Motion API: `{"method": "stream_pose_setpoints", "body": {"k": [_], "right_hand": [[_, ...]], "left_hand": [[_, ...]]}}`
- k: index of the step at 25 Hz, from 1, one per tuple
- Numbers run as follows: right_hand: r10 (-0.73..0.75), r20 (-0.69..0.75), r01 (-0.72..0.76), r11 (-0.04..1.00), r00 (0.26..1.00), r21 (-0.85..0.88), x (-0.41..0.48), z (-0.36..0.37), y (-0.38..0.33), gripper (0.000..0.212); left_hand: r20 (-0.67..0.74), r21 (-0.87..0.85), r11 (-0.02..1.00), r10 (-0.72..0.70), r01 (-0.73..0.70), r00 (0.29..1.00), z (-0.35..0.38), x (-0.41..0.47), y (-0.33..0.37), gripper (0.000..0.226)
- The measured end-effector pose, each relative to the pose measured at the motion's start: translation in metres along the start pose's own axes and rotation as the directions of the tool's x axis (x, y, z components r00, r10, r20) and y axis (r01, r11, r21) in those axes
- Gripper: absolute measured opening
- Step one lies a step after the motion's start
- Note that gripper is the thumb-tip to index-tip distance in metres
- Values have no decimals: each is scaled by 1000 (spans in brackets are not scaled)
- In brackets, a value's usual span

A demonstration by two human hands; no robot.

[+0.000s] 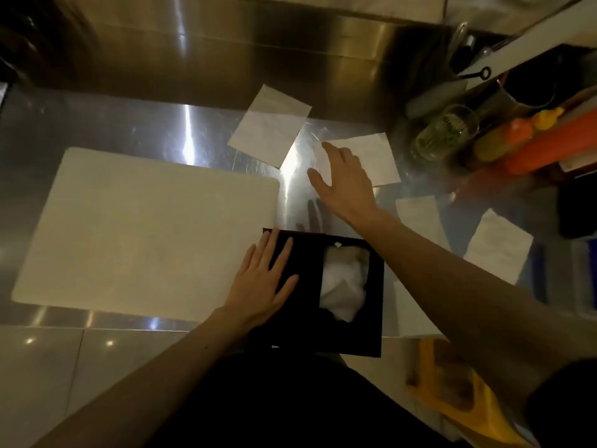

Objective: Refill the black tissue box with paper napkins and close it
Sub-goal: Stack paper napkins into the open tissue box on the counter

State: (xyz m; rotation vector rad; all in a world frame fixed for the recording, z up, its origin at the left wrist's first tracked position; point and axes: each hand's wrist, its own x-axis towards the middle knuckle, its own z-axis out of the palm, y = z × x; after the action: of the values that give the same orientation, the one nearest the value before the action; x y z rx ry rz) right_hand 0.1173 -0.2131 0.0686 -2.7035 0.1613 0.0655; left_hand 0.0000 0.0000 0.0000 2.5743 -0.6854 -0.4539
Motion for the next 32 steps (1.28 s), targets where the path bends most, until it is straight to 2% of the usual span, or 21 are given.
{"method": "stream_pose_setpoints", "body": {"k": [5, 9, 13, 18, 23, 26, 32], "right_hand": [[31, 141, -19, 996, 990, -85, 46, 39, -2, 68], [3, 119, 1, 999, 993, -34, 93, 62, -11, 65], [-50, 116, 61, 993, 992, -101, 137, 86, -18, 64], [-123, 123, 143, 975, 985, -170, 161, 97, -20, 51], [-208, 120, 223, 965, 971, -135, 174, 93, -13, 37], [-280, 188, 305, 945, 941, -115, 178, 84, -9, 35], [-342, 457, 429, 898, 821, -99, 185, 64, 0, 41]], "left_hand": [[26, 47, 999, -22, 21, 999, 16, -2, 5, 64], [10, 94, 994, -65, 64, 998, 21, -7, 14, 61], [-13, 134, 990, -52, 53, 999, 22, -5, 24, 62], [-17, 103, 993, -59, 60, 998, 23, -6, 21, 62], [-19, 105, 993, -58, 60, 998, 23, -5, 22, 63], [-15, 119, 991, -65, 66, 998, 23, -5, 20, 63], [-38, 132, 989, -64, 68, 997, 24, -5, 23, 62]]}}
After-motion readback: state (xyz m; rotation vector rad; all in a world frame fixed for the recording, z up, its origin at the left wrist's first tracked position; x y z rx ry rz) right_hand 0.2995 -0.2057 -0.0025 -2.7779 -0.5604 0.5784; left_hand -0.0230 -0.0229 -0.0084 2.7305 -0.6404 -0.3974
